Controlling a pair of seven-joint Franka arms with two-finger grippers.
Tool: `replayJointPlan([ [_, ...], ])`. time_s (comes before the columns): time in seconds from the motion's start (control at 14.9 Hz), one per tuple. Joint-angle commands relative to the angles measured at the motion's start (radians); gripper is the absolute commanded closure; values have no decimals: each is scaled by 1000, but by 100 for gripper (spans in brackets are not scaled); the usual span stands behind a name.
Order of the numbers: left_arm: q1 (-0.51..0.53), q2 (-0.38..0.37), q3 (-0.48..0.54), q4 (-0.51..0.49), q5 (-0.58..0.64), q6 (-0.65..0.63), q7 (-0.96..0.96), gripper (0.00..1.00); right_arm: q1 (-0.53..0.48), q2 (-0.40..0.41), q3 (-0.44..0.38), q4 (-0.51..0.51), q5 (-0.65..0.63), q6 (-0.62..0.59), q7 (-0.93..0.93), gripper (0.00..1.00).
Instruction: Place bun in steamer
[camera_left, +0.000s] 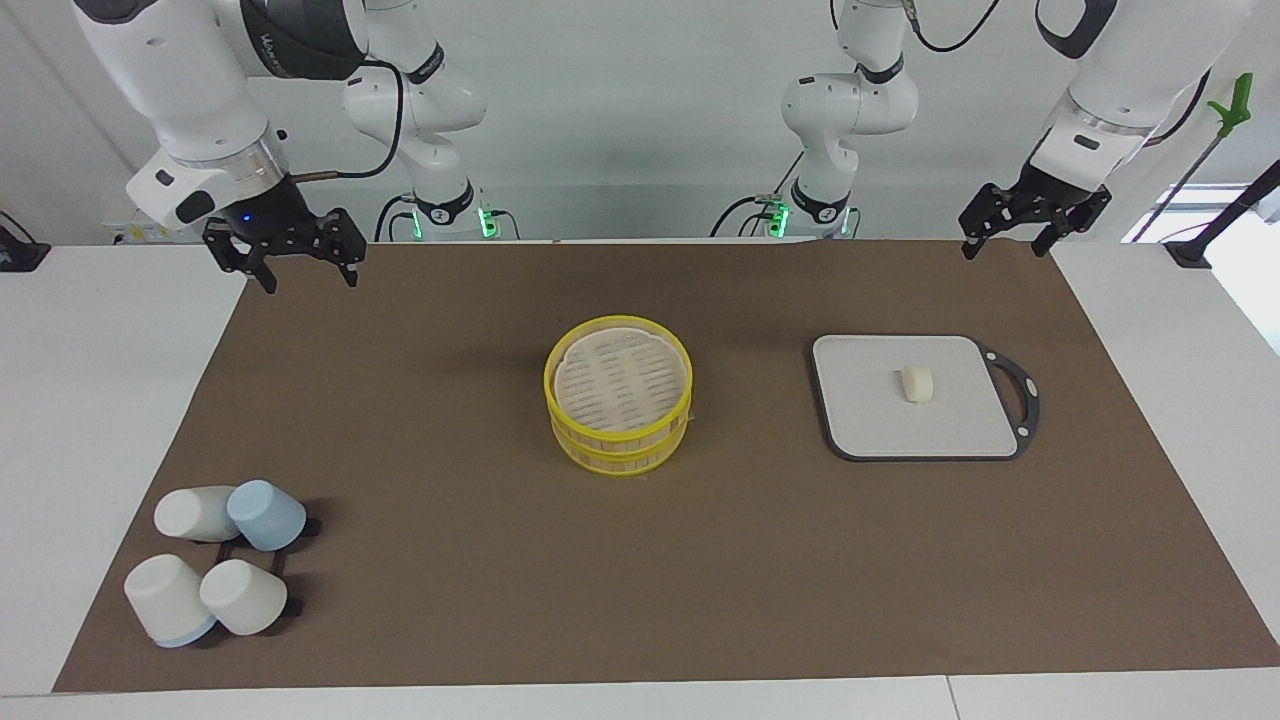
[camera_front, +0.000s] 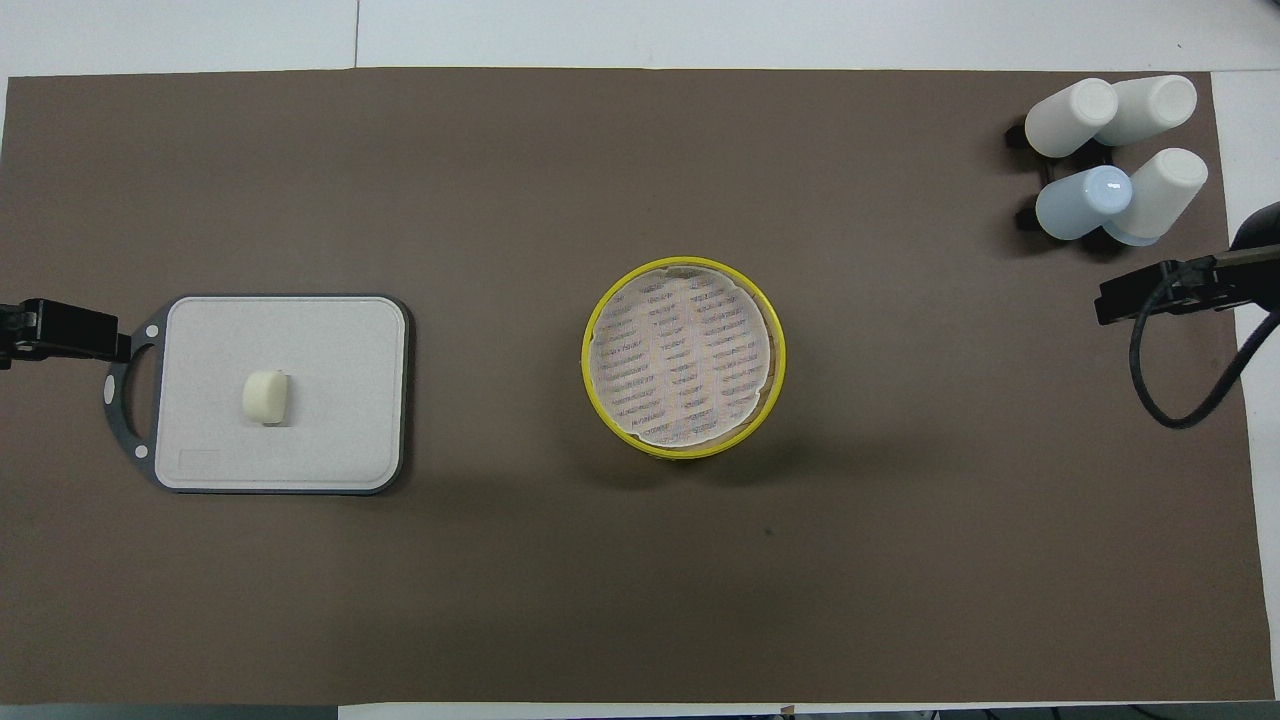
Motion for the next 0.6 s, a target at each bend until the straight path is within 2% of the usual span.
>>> replayJointPlan([
  [0.0, -9, -26, 9, -29, -11, 3, 11, 0, -15, -6, 8, -3, 11, -7, -3, 0],
  [0.27, -9, -28, 9, -29, -11, 3, 11, 0, -15, -12, 13, -16, 18, 14, -6, 0],
  [0.4, -7, -28, 9, -34, -11, 7, 11, 0, -14, -10, 84, -20, 13, 56, 9, 0],
  [0.54, -3, -49, 11, -98, -11, 64, 13, 0, -14, 5, 154, -13, 25, 83, 195, 0],
])
